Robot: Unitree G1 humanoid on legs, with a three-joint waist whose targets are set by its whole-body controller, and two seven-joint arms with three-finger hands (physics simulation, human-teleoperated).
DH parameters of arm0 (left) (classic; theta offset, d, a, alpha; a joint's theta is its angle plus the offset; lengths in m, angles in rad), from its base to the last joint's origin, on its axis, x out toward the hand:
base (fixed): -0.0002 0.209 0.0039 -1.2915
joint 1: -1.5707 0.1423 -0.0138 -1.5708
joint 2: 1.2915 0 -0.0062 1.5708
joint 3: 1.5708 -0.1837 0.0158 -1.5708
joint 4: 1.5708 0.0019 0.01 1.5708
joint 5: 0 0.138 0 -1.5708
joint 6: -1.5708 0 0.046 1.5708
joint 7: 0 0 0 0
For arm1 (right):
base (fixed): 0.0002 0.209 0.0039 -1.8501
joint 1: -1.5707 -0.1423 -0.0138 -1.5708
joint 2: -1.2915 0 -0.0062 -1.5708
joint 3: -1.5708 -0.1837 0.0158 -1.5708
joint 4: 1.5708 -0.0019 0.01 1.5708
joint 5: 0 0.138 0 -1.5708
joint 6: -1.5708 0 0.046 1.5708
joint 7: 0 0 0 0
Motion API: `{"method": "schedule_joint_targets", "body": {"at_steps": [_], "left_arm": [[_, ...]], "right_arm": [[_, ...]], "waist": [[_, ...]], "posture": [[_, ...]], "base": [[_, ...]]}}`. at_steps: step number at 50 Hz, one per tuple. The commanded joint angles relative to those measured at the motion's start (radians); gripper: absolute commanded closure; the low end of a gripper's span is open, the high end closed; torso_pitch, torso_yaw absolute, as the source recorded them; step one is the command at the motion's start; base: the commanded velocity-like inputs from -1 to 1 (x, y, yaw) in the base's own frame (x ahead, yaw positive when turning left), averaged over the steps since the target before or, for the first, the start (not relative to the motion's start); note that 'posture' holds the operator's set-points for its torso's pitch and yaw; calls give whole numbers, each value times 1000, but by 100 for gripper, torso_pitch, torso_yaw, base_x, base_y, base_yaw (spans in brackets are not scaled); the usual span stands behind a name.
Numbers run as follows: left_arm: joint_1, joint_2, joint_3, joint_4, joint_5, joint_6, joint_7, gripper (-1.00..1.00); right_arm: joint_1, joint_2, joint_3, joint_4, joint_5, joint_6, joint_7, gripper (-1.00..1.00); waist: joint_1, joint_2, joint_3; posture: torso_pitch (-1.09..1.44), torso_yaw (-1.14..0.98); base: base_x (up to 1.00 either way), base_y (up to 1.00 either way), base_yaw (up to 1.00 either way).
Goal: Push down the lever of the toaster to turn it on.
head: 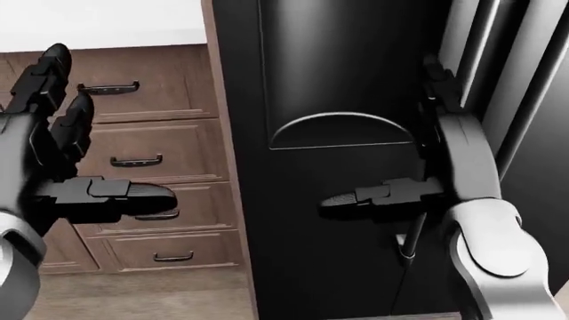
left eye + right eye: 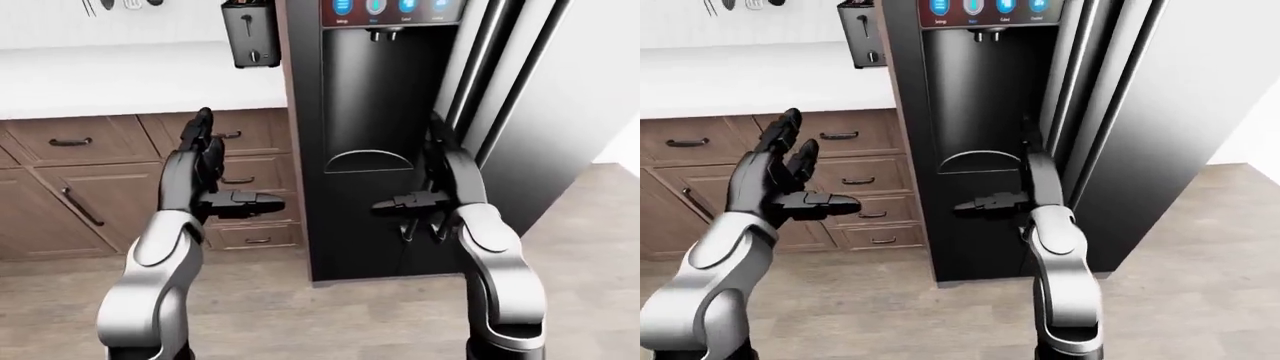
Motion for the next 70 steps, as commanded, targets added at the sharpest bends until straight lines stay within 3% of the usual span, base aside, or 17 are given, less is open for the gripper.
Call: {"method": "schedule_joint_targets", "body": {"at_steps": [1,4,6,17,22,23,25,31,37,39,50,51,57,60,63,65,70], "left_arm": [[-3,6,16,-39,3,-60,1,-100],[2,6,16,-40,6,-60,-1,-100],[-1,7,17,-36,5,-63,-3,-100],[7,6,21,-33,2,-68,-6,-100],[-3,16,30,-41,-6,-50,-5,-100],[0,16,29,-36,-5,-58,-6,-100],[1,18,31,-37,-6,-53,-6,-100],[1,18,33,-37,-10,-53,-5,-100],[6,25,40,-37,-13,-54,-12,-100],[10,26,39,-36,-9,-60,-14,-100],[17,21,35,-34,-2,-68,-22,-100],[15,20,34,-33,-1,-67,-21,-100],[9,20,32,-29,0,-64,-22,-100],[8,19,31,-29,0,-64,-21,-100],[6,19,31,-31,-2,-60,-21,-100],[12,18,30,-31,-1,-64,-22,-100],[10,21,30,-29,0,-62,-24,-100]], "right_arm": [[-8,2,6,-44,3,-47,-5,-100],[-8,-1,-2,-48,11,-42,-6,-100],[-6,0,-2,-51,15,-43,-8,-100],[-4,-2,-1,-47,25,-54,-12,-100],[-16,-2,4,-53,28,-39,-15,-100],[-17,-3,1,-47,29,-44,-15,-100],[-17,-3,2,-44,30,-46,-14,-100],[-29,-1,9,-48,30,-29,-16,-100],[-21,2,7,-39,32,-43,-17,-100],[-13,3,10,-29,32,-59,-16,-100],[-5,8,13,-40,34,-53,-18,-100],[-4,8,10,-40,35,-55,-17,-100],[-17,5,8,-40,40,-44,-19,-100],[-16,5,7,-39,42,-47,-19,-100],[-25,3,10,-48,42,-31,-20,-100],[-21,5,11,-39,42,-42,-21,-100],[-22,8,13,-55,44,-31,-24,-100]], "waist": [[5,-14,-23],[3,18,-15],[-1,79,-21],[-4,-8,-10],[-2,-79,-16],[-10,-45,-13],[-1,-68,-23],[2,-29,-11],[-14,86,-37],[-9,63,-8],[-6,-71,-13],[-13,-48,-9],[-4,-48,-23],[-9,0,-7],[-14,92,-41],[-6,63,-8],[-5,5,-7]], "posture": [[0,0],[0,0],[0,0],[0,0],[0,0],[0,0],[0,0],[0,0],[0,0],[0,0],[0,0],[0,0],[0,0],[0,0],[0,0],[0,0],[0,0]], "base": [[0,25,0],[0,25,0],[0,24,0],[0,24,0],[0,24,0],[0,24,0],[0,25,0],[0,30,0],[0,42,0],[0,43,0],[0,43,0],[0,43,0],[0,43,0],[0,43,0],[0,42,0],[0,43,0],[0,43,0]]}}
